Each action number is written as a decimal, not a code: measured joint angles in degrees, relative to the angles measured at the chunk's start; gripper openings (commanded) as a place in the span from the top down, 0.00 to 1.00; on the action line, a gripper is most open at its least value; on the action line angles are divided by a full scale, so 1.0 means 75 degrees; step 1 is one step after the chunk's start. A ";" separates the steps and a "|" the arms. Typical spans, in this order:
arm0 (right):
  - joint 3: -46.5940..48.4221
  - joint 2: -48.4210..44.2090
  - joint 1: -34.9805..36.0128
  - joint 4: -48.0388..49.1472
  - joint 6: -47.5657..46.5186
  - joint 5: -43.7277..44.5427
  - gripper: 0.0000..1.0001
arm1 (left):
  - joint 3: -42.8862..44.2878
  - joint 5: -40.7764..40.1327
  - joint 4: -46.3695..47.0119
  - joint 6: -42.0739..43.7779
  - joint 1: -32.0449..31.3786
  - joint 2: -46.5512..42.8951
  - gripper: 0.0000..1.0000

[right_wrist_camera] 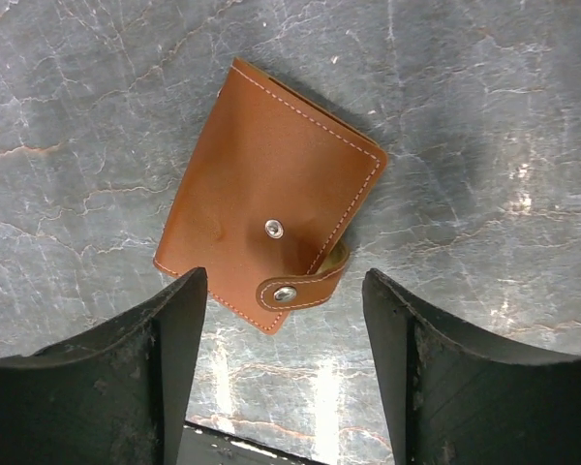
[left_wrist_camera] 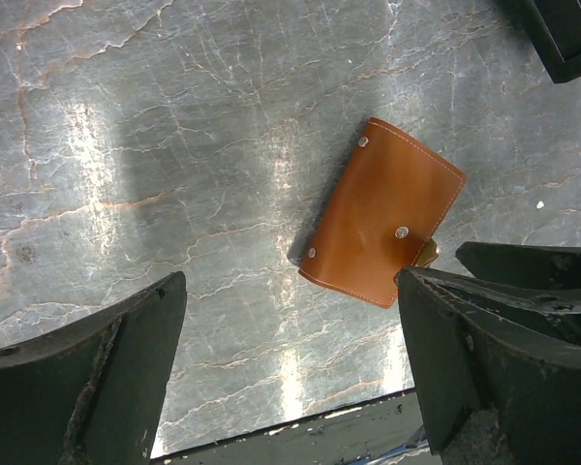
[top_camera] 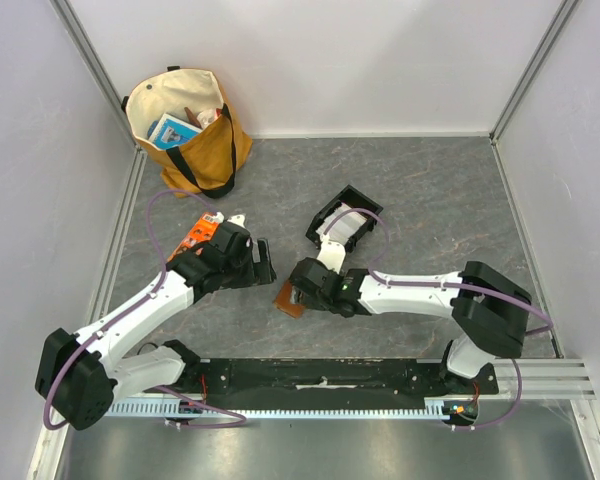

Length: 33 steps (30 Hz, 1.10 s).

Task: Put the credit cards into the card holder
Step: Open the card holder at the center of the board.

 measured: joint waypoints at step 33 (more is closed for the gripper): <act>-0.0915 -0.0606 -0.0020 -0.0265 -0.0020 0.0338 0.84 | -0.0134 0.0676 0.0344 0.0245 0.0070 0.0137 0.20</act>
